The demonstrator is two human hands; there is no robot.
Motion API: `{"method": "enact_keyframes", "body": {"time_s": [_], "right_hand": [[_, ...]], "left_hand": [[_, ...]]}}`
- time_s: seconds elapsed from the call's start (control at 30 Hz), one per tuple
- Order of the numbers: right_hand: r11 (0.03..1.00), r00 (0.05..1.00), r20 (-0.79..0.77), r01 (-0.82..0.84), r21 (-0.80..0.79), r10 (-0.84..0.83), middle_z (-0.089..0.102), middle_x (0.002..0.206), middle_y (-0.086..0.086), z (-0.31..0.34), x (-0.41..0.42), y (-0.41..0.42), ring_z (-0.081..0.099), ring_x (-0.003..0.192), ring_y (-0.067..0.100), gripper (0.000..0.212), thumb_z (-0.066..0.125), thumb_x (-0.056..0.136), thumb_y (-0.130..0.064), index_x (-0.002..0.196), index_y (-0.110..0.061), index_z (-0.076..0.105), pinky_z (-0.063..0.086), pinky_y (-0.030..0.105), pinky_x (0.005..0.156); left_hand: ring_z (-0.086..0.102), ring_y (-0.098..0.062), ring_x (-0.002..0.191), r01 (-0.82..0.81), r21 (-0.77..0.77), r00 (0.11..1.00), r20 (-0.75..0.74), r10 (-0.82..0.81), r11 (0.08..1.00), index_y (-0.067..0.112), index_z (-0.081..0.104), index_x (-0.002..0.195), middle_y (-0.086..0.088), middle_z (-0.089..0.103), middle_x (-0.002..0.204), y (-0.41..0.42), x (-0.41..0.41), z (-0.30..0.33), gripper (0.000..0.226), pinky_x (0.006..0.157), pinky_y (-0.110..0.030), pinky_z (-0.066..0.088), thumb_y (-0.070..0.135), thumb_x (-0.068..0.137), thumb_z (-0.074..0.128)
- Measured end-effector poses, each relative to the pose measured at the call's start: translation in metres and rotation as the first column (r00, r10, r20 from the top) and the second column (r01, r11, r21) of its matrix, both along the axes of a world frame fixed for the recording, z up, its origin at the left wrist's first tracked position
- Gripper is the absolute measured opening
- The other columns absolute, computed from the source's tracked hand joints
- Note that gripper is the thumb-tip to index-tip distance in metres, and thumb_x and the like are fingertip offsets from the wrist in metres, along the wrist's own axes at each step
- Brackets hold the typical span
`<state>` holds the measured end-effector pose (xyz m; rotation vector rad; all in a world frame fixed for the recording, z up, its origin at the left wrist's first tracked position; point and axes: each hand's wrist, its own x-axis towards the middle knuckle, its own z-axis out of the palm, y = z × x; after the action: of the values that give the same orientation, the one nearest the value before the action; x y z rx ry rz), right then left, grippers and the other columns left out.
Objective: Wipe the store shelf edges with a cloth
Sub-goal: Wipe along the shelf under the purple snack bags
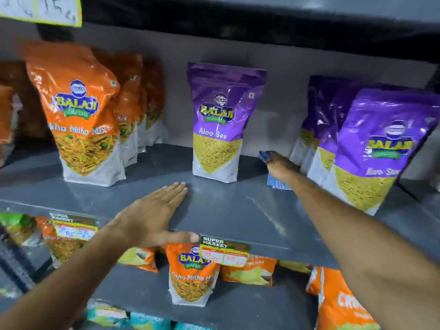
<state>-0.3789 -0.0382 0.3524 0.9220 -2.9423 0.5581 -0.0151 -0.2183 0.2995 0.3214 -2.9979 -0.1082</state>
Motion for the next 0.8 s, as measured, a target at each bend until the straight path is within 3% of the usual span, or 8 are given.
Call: {"method": "enact_keyframes", "body": {"time_s": [0.2, 0.3, 0.4, 0.53, 0.67, 0.73, 0.8], "right_hand": [[0.986, 0.986, -0.028, -0.162, 0.032, 0.163, 0.06, 0.138, 0.016, -0.008, -0.006, -0.036, 0.059, 0.123, 0.039, 0.046, 0.045, 0.095, -0.011, 0.137, -0.026, 0.057, 0.049, 0.042, 0.101], [0.985, 0.982, -0.086, -0.163, 0.047, 0.167, 0.062, 0.136, 0.014, -0.011, 0.009, -0.026, 0.061, 0.12, 0.037, 0.041, 0.043, 0.095, -0.014, 0.132, -0.022, 0.059, 0.047, 0.038, 0.093], [0.983, 0.979, -0.101, -0.172, 0.06, 0.177, 0.067, 0.124, 0.021, -0.015, 0.032, -0.009, 0.065, 0.11, 0.038, 0.026, 0.046, 0.091, -0.019, 0.108, -0.011, 0.065, 0.048, 0.035, 0.081], [0.968, 0.964, -0.086, -0.249, 0.041, 0.252, 0.062, 0.133, 0.011, -0.018, 0.07, 0.015, 0.06, 0.119, 0.035, 0.029, 0.042, 0.097, -0.02, 0.12, -0.021, 0.061, 0.045, 0.041, 0.09], [0.936, 0.934, -0.056, -0.35, 0.047, 0.352, 0.037, 0.163, -0.002, -0.02, 0.11, 0.042, 0.032, 0.151, 0.017, 0.049, 0.036, 0.103, -0.016, 0.148, -0.031, 0.047, 0.025, 0.036, 0.119], [0.918, 0.918, -0.026, -0.396, 0.024, 0.397, 0.036, 0.163, -0.008, -0.023, 0.127, 0.059, 0.026, 0.153, 0.01, 0.046, 0.037, 0.106, -0.019, 0.147, -0.035, 0.048, 0.021, 0.034, 0.122], [0.891, 0.889, 0.071, -0.446, -0.078, 0.452, 0.043, 0.158, -0.014, -0.02, 0.141, 0.079, 0.034, 0.148, 0.005, 0.041, 0.044, 0.106, -0.02, 0.142, -0.038, 0.054, 0.027, 0.032, 0.121]], "left_hand": [[-0.012, 0.001, 0.159, -0.009, -0.002, 0.999, 0.033, 0.009, 1.0, 0.019, -0.002, 0.171, 0.011, -0.014, 0.173, 0.003, 0.0, 0.006, 0.145, 0.133, -0.026, -0.006, 0.114, 0.063, 0.021], [-0.012, 0.001, 0.159, -0.01, 0.004, 0.999, 0.041, 0.01, 1.0, 0.02, -0.002, 0.171, 0.01, -0.013, 0.175, 0.004, 0.001, 0.006, 0.144, 0.132, -0.025, -0.006, 0.114, 0.064, 0.02], [-0.01, -0.002, 0.162, -0.007, -0.011, 0.998, 0.059, 0.008, 1.0, 0.02, -0.004, 0.171, 0.007, -0.01, 0.178, 0.004, 0.001, 0.007, 0.142, 0.134, -0.028, -0.003, 0.113, 0.066, 0.02], [-0.007, -0.006, 0.164, -0.012, 0.015, 0.997, 0.083, 0.011, 1.0, 0.019, -0.004, 0.171, 0.005, -0.007, 0.18, 0.007, 0.0, 0.009, 0.146, 0.136, -0.032, 0.0, 0.114, 0.063, 0.02], [-0.004, -0.008, 0.165, -0.019, 0.039, 0.996, 0.082, 0.015, 0.999, 0.016, -0.001, 0.171, 0.003, -0.005, 0.18, 0.011, 0.002, 0.013, 0.151, 0.133, -0.028, -0.004, 0.115, 0.059, 0.018], [-0.003, -0.01, 0.166, -0.013, 0.047, 0.996, 0.085, 0.009, 0.999, 0.016, -0.001, 0.171, 0.002, -0.005, 0.18, 0.012, 0.003, 0.015, 0.15, 0.13, -0.025, -0.006, 0.115, 0.059, 0.018], [-0.003, -0.012, 0.166, -0.009, 0.05, 0.996, 0.089, 0.005, 0.999, 0.016, -0.003, 0.171, 0.001, -0.006, 0.18, 0.013, 0.004, 0.016, 0.15, 0.13, -0.026, -0.006, 0.115, 0.059, 0.017]]}}
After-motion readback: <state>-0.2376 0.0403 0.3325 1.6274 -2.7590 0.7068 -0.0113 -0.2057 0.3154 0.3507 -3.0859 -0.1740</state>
